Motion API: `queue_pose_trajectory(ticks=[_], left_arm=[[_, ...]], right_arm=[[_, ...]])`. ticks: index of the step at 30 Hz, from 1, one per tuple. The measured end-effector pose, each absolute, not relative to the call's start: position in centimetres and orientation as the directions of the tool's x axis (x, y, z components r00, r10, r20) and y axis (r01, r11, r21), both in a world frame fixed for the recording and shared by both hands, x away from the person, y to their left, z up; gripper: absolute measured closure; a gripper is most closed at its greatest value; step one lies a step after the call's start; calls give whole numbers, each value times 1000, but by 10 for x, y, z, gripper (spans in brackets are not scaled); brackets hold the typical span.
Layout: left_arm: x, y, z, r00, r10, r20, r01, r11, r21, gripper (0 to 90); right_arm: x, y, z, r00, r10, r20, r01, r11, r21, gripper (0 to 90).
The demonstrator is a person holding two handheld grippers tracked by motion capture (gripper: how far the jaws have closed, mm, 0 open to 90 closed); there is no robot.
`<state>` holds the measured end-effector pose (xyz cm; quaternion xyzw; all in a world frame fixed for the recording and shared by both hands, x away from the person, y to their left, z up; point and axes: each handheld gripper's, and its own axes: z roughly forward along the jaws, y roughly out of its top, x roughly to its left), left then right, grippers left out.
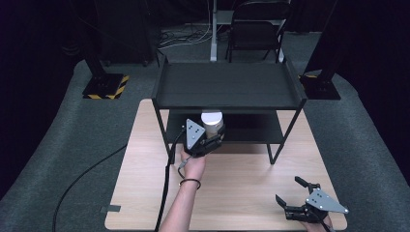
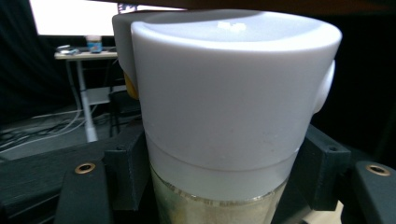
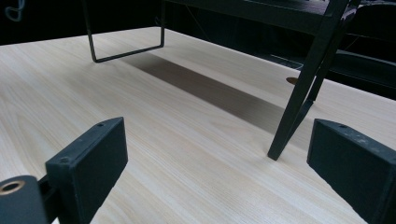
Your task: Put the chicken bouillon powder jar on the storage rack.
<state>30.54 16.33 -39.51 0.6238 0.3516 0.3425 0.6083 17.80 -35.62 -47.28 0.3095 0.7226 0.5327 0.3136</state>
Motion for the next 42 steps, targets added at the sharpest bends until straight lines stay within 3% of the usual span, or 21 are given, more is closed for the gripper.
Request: queue_pose_trajectory(ticks=[12, 19, 29, 33, 42], left_arm=[[313, 148, -395, 474, 880, 2, 24, -16, 1000, 302], [302, 160, -386, 498, 866, 45, 55, -84, 995, 184], [256, 208, -396, 581, 811, 67, 83, -141, 987, 116], [235, 235, -411, 622, 783, -6, 126, -93, 988, 117], [187, 281, -433, 632, 774, -32, 238, -155, 959, 117]], right_arm=[[179, -356, -473, -620, 775, -126, 113, 247, 962, 42], [180, -355, -473, -625, 769, -133, 110, 256, 961, 42], [179, -352, -472, -626, 767, -142, 109, 267, 958, 43], [179, -351, -472, -625, 768, -140, 113, 267, 957, 43], [178, -350, -472, -619, 772, -140, 117, 268, 956, 43]])
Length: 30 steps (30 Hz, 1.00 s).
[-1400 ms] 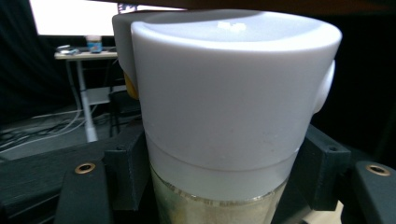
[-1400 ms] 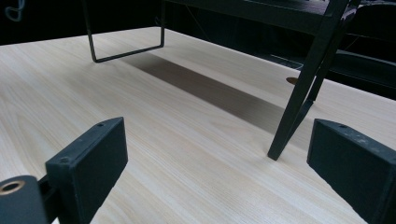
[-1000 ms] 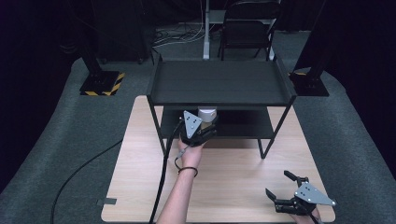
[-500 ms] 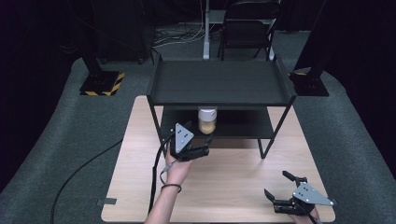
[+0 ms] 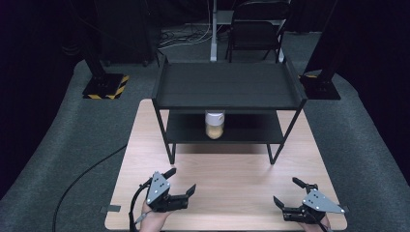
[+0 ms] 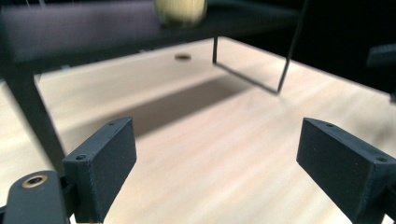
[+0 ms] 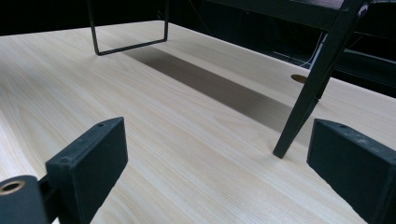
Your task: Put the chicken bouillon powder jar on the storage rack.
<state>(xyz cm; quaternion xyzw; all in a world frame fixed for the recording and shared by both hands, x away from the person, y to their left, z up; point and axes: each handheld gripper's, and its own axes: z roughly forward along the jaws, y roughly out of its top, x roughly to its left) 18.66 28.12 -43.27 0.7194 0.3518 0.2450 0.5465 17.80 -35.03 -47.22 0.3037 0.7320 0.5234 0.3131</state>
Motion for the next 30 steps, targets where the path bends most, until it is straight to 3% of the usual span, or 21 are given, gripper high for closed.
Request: queue_pose_trajectory(ticks=[7, 9, 11, 14, 19, 30], left_arm=[[161, 297, -456, 624, 782, -7, 259, -199, 945, 127], [160, 295, -453, 618, 786, -19, 305, -217, 927, 133], [156, 293, -451, 627, 778, 44, 258, -260, 931, 122], [156, 296, -453, 625, 780, 1, 266, -214, 940, 128], [149, 290, -454, 588, 806, 68, 237, -252, 938, 127], [149, 292, -456, 568, 821, 61, 244, -238, 940, 128]], right_arm=[[179, -349, -472, -619, 772, -142, 119, 272, 955, 43], [179, -349, -472, -620, 772, -144, 121, 276, 954, 43], [179, -349, -472, -620, 771, -145, 120, 276, 954, 43], [179, -348, -472, -618, 772, -148, 122, 279, 952, 43], [178, -348, -472, -616, 773, -149, 122, 280, 952, 43], [178, -347, -471, -621, 768, -158, 119, 291, 949, 44]])
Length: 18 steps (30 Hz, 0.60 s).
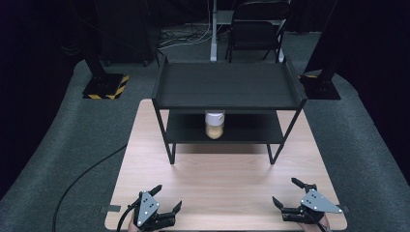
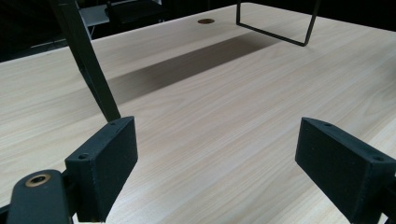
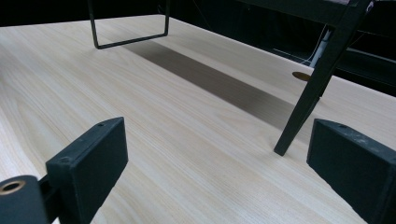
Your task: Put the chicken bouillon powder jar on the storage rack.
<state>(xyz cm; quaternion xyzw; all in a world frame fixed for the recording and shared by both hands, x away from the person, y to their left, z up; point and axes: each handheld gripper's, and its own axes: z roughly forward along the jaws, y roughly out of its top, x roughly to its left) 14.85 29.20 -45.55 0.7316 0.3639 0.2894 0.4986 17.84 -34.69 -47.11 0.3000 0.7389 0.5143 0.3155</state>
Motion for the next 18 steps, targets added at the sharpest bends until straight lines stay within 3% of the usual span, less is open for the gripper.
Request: queue_pose_trajectory(ticks=[18], left_arm=[[153, 291, -455, 577, 815, 55, 264, -250, 932, 128]], right_arm=[[177, -348, -471, -618, 770, -161, 120, 295, 948, 46]])
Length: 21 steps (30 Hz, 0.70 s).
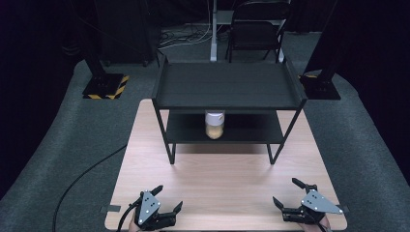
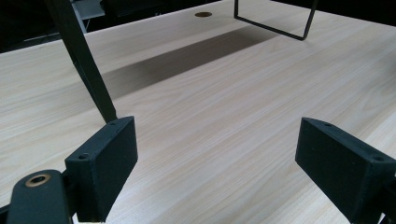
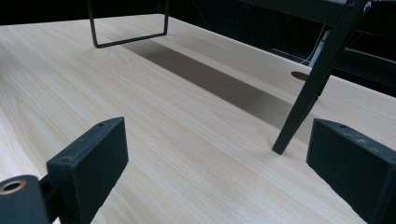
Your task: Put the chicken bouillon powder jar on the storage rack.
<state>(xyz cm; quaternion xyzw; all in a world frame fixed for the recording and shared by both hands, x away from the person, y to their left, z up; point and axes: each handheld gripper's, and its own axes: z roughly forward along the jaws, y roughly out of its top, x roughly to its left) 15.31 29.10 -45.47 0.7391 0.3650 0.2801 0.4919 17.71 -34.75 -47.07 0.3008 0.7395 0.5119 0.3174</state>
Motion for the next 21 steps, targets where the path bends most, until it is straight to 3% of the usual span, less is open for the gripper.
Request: queue_pose_trajectory(ticks=[21], left_arm=[[150, 292, -455, 564, 824, 53, 273, -246, 930, 128]], right_arm=[[181, -344, -470, -633, 755, -172, 117, 313, 942, 48]])
